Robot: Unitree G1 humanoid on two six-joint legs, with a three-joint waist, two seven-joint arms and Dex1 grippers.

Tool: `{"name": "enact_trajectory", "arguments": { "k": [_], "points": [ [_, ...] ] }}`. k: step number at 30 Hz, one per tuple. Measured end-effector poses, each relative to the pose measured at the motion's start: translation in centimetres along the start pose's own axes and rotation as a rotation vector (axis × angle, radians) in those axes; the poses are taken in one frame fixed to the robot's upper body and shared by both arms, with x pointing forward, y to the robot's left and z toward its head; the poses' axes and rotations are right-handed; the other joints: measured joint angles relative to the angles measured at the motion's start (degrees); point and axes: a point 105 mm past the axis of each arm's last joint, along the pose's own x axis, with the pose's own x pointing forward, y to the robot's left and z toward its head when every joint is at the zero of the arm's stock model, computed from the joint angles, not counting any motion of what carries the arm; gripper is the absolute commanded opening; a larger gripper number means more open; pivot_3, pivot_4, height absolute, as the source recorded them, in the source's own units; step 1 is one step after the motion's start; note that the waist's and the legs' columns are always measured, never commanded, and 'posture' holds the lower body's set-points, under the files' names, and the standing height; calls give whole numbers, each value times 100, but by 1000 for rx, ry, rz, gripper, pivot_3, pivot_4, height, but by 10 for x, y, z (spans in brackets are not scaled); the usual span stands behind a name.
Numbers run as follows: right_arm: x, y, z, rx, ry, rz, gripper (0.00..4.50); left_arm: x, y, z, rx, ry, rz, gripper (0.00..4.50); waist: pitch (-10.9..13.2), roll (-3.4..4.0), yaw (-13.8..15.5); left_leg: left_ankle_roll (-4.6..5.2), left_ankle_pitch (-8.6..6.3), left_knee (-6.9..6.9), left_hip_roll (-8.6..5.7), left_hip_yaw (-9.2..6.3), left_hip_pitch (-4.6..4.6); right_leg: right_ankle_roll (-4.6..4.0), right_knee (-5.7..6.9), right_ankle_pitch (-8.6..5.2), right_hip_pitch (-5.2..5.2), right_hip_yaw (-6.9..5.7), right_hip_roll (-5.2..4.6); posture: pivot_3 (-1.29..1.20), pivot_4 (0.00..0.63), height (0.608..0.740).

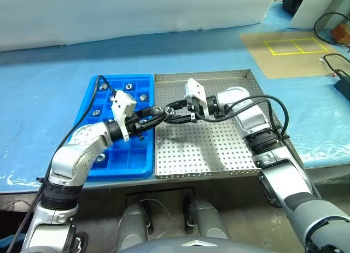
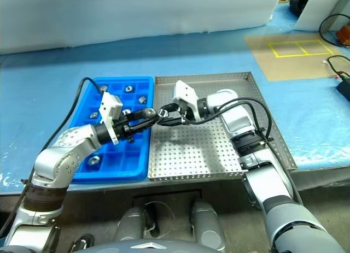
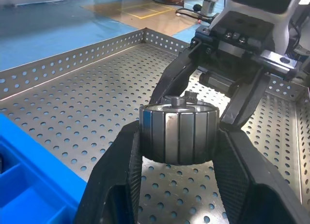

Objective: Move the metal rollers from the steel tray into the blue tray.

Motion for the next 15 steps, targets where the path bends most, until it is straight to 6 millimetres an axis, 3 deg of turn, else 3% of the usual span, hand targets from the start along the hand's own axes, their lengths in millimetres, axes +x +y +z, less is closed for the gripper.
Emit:
{"name": "enact_trajectory", "arguments": {
  "k": [7, 11, 15],
  "points": [
    [12, -9, -3, -273, 60, -119, 1748, 2, 11, 0, -30, -12, 65, 1714, 0, 0, -14, -2, 1, 2, 0, 0, 2, 0, 3, 0, 0, 0, 0, -419, 150, 740],
    [21, 0, -32, -532, 218, -68, 1748, 2, 17, 23, -5, -93, 95, 1714, 0, 0, -7, 2, -1, 4, -2, 0, -4, 0, 1, 0, -1, -1, -2, -415, 150, 740],
    [8, 9, -53, -743, 318, 18, 1748, 0, 19, 28, -8, -119, 113, 1714, 0, 0, -15, 15, -9, 11, -3, 0, -12, 0, -8, 0, 0, -1, -3, -410, 150, 740]
  ]
}}
